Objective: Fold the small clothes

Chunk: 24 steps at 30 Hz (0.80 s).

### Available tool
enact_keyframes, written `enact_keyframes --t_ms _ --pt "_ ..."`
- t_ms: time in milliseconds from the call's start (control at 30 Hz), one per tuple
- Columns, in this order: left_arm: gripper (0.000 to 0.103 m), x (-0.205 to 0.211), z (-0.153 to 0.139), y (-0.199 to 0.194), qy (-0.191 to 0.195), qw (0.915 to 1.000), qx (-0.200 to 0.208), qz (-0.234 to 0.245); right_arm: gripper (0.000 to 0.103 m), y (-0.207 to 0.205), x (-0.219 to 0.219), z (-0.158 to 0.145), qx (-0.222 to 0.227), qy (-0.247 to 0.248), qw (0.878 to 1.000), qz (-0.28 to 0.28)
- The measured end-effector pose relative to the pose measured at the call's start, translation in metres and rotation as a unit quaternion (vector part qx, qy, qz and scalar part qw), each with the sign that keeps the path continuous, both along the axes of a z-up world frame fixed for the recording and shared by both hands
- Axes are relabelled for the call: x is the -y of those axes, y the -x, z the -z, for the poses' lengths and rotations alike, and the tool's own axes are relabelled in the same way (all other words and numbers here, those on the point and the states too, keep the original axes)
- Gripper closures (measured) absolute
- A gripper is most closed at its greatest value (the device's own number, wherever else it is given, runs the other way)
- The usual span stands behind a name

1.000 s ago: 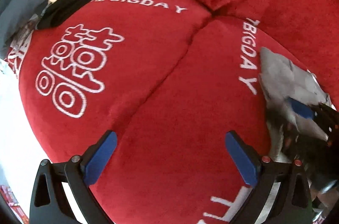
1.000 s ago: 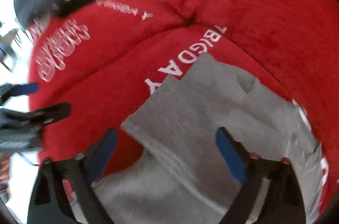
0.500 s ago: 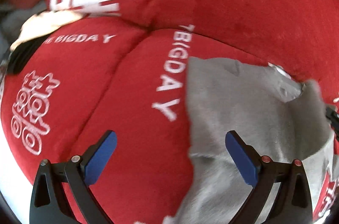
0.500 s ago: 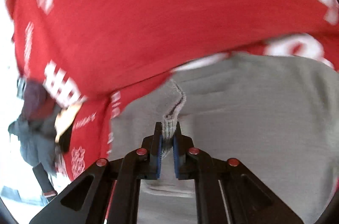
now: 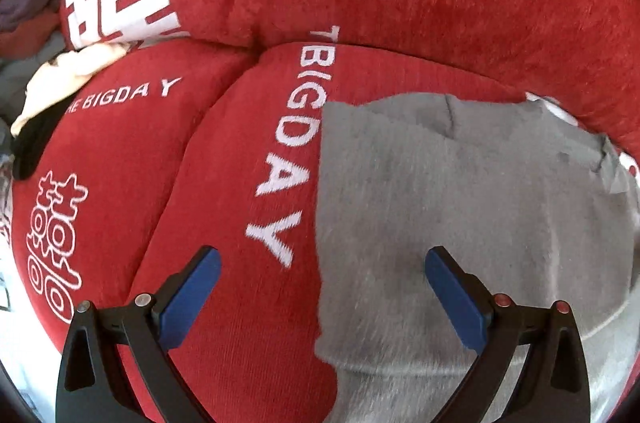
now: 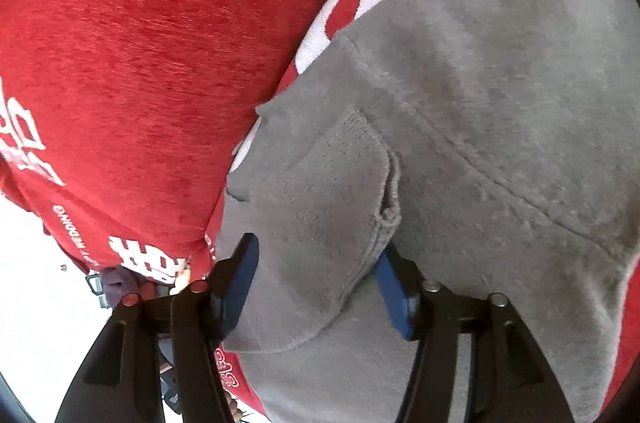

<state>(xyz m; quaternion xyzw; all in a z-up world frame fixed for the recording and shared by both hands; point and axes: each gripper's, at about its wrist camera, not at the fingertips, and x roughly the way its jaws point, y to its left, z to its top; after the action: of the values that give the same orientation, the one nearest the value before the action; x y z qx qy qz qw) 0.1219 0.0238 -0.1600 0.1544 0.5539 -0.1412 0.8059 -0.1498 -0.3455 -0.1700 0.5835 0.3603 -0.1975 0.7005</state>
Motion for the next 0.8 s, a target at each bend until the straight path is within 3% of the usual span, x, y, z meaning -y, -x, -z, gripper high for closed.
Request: enact_keyframes --t_ms 33,167,267,300,400,567,800 --pt "0.0 0.001 0.005 0.001 -0.005 1.0 0.003 0.003 0.095 -0.003 -0.001 -0.003 0.001 0.003 1.0 0.002" --pt "0.0 0.006 0.01 0.006 -0.006 0.9996 0.02 0.019 0.095 -0.003 0.002 -0.025 -0.011 0.056 0.998 -0.028" --pt "0.0 0.009 0.009 0.01 -0.015 0.9992 0.024 0.03 0.092 0.012 0.005 -0.014 -0.095 0.076 0.992 -0.043" --pt "0.0 0.01 0.009 0.01 -0.019 0.9991 0.022 0.032 0.093 0.019 0.006 -0.013 -0.104 0.081 0.991 -0.038" --pt "0.0 0.015 0.003 0.013 -0.04 0.9982 0.018 0.041 0.087 0.033 0.003 -0.022 -0.113 0.083 0.99 -0.024" --pt "0.0 0.032 -0.017 0.041 -0.035 0.9965 0.014 0.075 0.06 0.052 -0.005 -0.038 -0.125 0.098 0.986 -0.05" --pt "0.0 0.091 -0.022 0.112 -0.024 0.9882 -0.026 0.149 0.059 0.101 -0.008 -0.045 -0.117 0.067 0.99 -0.043"
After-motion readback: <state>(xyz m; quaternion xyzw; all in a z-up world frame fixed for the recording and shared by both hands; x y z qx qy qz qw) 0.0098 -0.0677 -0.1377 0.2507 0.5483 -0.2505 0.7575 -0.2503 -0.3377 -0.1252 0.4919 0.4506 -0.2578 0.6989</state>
